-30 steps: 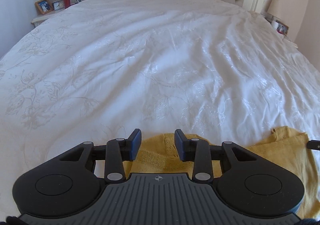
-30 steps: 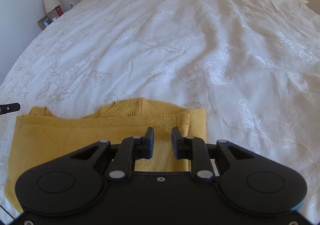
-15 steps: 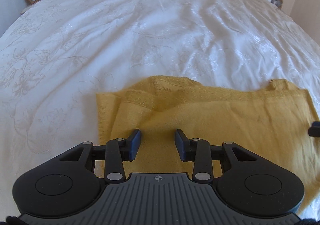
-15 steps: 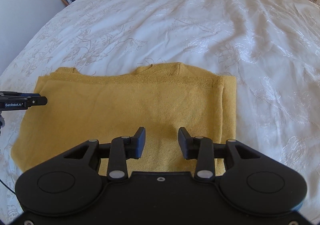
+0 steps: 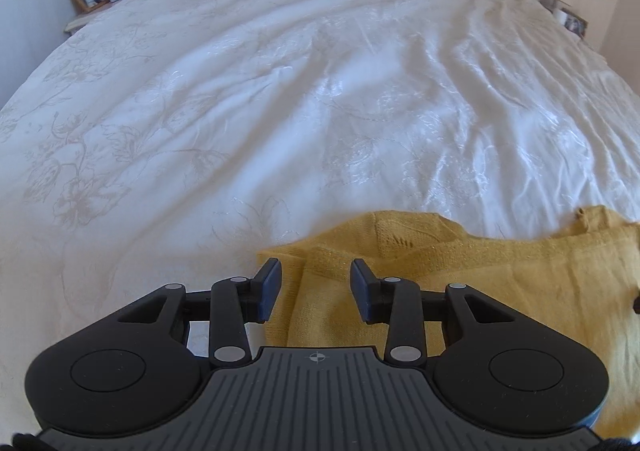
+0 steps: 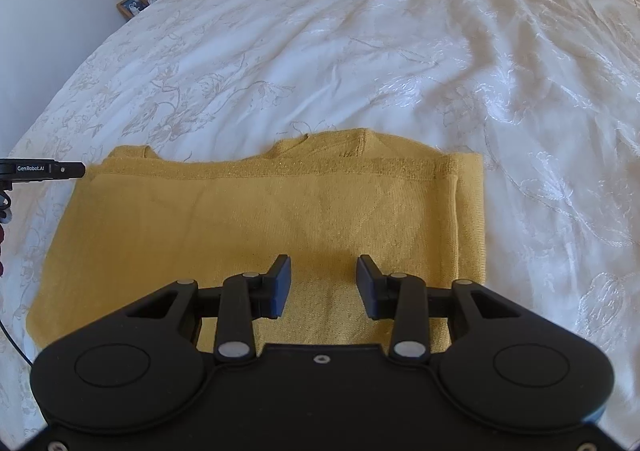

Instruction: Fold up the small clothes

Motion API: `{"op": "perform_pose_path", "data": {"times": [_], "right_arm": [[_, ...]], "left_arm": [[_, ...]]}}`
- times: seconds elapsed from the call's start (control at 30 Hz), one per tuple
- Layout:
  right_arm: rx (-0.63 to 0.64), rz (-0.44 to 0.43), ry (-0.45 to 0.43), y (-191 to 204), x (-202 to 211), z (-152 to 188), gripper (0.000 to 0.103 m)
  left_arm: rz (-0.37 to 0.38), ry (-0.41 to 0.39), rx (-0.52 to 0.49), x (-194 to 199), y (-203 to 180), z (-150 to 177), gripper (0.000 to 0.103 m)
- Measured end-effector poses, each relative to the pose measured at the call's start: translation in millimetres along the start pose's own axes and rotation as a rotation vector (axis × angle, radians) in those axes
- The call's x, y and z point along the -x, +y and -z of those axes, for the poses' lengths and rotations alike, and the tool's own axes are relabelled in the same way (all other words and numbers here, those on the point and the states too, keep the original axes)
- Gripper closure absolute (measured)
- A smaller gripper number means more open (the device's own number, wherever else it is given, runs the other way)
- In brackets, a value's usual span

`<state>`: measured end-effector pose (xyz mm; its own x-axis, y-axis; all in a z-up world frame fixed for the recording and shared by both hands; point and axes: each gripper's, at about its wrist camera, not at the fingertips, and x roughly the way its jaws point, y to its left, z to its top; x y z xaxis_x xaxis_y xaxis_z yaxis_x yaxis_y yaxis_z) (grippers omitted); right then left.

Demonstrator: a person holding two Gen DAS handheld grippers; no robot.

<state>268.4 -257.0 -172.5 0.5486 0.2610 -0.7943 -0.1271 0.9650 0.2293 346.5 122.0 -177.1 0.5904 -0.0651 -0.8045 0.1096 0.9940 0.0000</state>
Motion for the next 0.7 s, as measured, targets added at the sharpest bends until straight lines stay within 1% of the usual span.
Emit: {"op": "perform_pose_path", "data": {"times": [0.1,0.23,0.3,0.33,0.43,0.5,0.6,0.63,0.67,0.7], "right_arm": [[0.003,-0.001,0.003,0.9,-0.4,0.1,0.056],[0.004,-0.003,0.003,0.9,0.5,-0.1,0.056],[0.005,0.0,0.006,1.0,0.5,0.3,0.056],[0.005,0.001,0.007,0.6,0.5,0.6,0.056],[-0.002,0.004,0.01,-1.1,1.1,1.5,0.056],[-0.007,0.011,0.015,-3.5,-0.2,2.5,0.055],[-0.022,0.048,0.048,-9.6,-6.8,3.1,0.054],[-0.035,0.056,0.061,-12.6,-9.2,2.9,0.054],[-0.054,0.054,0.067,-16.1,-10.7,2.5,0.055],[-0.069,0.051,0.068,-18.4,-11.0,1.7,0.055]], "left_arm": [[0.008,0.033,-0.024,-8.8,-5.8,1.8,0.066],[0.024,0.08,0.036,-21.3,-0.7,2.4,0.068],[0.052,0.075,0.074,-20.8,3.4,3.3,0.091],[0.038,0.065,0.082,-17.1,3.4,4.5,0.098],[-0.014,-0.008,0.081,-3.5,3.1,3.9,0.098],[-0.048,-0.004,0.096,-4.2,6.6,2.8,0.098],[-0.083,0.038,0.109,-14.1,11.5,2.4,0.094],[-0.092,0.045,0.109,-15.6,11.7,2.6,0.091],[-0.087,0.052,0.115,-16.2,11.8,2.2,0.084],[-0.081,0.06,0.124,-15.1,11.7,1.9,0.079]]}}
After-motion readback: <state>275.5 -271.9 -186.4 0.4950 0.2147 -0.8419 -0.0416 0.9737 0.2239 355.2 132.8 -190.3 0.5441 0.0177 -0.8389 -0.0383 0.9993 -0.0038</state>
